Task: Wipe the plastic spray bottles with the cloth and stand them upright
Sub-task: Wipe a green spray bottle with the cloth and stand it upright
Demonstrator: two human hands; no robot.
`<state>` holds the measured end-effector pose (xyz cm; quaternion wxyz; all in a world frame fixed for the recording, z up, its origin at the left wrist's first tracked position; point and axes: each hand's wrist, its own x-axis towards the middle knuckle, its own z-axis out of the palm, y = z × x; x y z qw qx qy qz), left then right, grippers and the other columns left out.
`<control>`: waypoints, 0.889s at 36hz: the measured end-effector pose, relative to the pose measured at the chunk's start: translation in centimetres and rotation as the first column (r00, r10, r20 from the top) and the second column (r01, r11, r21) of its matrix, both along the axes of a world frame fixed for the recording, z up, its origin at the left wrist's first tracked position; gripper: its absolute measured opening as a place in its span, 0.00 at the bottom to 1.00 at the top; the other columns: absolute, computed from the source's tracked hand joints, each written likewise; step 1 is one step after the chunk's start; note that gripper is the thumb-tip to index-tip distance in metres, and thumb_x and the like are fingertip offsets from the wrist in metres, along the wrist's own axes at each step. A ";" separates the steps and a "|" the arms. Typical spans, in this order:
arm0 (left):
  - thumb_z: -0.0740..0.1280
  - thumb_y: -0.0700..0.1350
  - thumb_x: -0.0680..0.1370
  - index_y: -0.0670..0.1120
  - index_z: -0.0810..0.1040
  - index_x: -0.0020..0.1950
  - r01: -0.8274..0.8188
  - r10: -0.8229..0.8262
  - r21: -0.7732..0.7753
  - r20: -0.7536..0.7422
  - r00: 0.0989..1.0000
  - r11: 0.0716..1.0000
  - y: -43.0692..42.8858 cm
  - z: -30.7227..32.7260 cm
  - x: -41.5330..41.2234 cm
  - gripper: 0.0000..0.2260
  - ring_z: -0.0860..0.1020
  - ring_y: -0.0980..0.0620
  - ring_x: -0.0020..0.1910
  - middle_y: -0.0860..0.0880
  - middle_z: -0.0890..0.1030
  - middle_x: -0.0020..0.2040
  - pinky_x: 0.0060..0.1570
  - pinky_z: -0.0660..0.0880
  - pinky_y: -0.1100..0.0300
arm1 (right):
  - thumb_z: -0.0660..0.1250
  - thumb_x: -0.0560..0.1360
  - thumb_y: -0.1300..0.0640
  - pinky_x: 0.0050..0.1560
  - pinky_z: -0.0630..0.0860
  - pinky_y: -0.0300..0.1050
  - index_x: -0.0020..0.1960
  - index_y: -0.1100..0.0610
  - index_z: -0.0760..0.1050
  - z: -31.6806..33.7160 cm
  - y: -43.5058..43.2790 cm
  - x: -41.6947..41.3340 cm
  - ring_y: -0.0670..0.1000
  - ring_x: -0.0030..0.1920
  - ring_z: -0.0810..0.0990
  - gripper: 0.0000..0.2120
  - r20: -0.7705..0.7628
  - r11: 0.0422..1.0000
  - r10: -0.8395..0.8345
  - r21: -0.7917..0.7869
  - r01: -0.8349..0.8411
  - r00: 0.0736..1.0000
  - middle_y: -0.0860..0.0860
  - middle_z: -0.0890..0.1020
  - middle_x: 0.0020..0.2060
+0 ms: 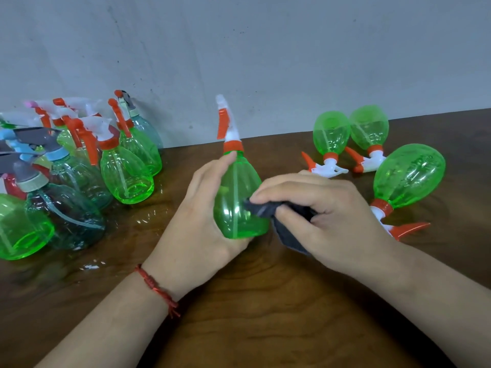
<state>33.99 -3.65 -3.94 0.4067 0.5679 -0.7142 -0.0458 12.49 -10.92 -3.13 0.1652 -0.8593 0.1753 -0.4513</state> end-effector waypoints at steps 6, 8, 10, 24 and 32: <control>0.86 0.40 0.68 0.45 0.63 0.84 0.199 -0.200 0.028 0.025 0.980 0.980 0.4 0.0 -1.8 0.49 0.67 0.53 0.80 0.50 0.68 0.79 0.77 0.63 0.66 | 0.69 0.77 0.74 0.64 0.78 0.40 0.58 0.55 0.87 0.3 -1.1 -0.4 0.46 0.60 0.84 0.18 0.195 0.985 -0.139 0.132 0.114 0.971 0.45 0.86 0.56; 0.86 0.41 0.68 0.47 0.63 0.84 0.208 -0.208 0.037 -0.010 0.978 0.977 0.6 -0.1 -2.4 0.50 0.68 0.53 0.80 0.52 0.68 0.78 0.75 0.64 0.68 | 0.69 0.78 0.74 0.63 0.76 0.36 0.58 0.55 0.87 0.4 -1.3 -0.4 0.46 0.61 0.84 0.18 0.227 0.975 -0.146 0.196 0.101 0.963 0.44 0.86 0.56; 0.87 0.43 0.67 0.49 0.63 0.84 0.173 -0.172 0.032 -0.039 0.984 0.984 0.8 -0.3 -2.5 0.51 0.69 0.54 0.79 0.53 0.69 0.78 0.74 0.65 0.68 | 0.68 0.77 0.76 0.62 0.76 0.35 0.57 0.57 0.87 0.3 -1.2 -0.3 0.46 0.60 0.84 0.18 0.223 0.974 -0.101 0.221 0.051 0.970 0.46 0.86 0.56; 0.87 0.44 0.64 0.59 0.67 0.80 -0.030 0.066 0.095 -0.402 0.913 0.995 0.2 0.2 -0.6 0.49 0.81 0.59 0.66 0.60 0.81 0.67 0.67 0.78 0.59 | 0.69 0.75 0.79 0.63 0.80 0.46 0.57 0.59 0.87 0.1 -0.3 -0.3 0.51 0.60 0.85 0.20 0.091 0.984 0.133 0.108 -0.142 0.987 0.50 0.87 0.56; 0.87 0.39 0.66 0.55 0.64 0.83 0.224 -0.175 0.127 -0.317 0.932 0.966 1.2 0.1 -1.9 0.52 0.77 0.46 0.73 0.53 0.75 0.76 0.72 0.76 0.47 | 0.71 0.77 0.74 0.65 0.79 0.46 0.57 0.54 0.86 0.2 -1.7 -0.2 0.51 0.61 0.84 0.18 0.271 0.978 -0.079 0.206 0.022 0.959 0.48 0.86 0.57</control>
